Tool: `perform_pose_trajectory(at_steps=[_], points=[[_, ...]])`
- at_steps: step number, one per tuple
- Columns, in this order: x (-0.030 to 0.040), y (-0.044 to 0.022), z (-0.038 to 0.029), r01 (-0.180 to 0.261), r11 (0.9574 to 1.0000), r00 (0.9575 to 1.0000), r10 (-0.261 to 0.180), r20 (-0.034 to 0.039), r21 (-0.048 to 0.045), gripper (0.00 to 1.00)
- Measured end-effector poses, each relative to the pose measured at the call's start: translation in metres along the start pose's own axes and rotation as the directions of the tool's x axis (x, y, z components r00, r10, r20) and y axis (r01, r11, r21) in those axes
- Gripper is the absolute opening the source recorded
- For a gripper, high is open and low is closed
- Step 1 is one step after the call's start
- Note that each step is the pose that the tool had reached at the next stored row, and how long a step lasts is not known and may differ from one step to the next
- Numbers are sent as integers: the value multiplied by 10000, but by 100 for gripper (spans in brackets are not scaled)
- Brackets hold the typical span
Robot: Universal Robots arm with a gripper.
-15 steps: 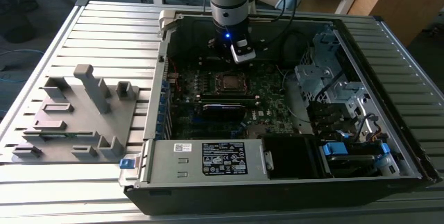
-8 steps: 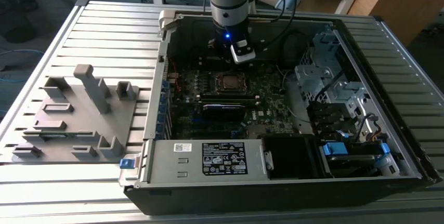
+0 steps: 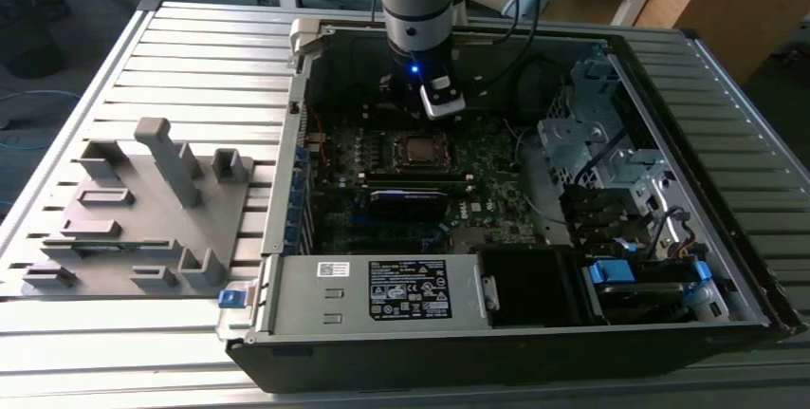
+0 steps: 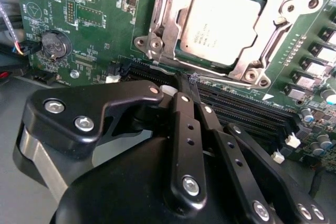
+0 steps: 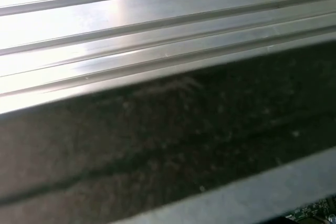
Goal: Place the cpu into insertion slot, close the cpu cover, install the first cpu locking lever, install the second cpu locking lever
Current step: 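Install the first cpu locking lever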
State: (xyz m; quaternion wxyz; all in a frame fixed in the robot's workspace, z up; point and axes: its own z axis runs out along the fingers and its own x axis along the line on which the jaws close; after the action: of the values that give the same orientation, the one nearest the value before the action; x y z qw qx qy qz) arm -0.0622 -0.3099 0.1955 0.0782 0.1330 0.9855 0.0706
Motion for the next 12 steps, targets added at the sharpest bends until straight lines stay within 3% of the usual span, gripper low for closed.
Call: perform_pose_trajectory(at_steps=[4,12], points=[[1,-2,12,15,10000,10000,-15,19,84,10],[-1,1,-7,16,10000,10000,-16,23,85,10]])
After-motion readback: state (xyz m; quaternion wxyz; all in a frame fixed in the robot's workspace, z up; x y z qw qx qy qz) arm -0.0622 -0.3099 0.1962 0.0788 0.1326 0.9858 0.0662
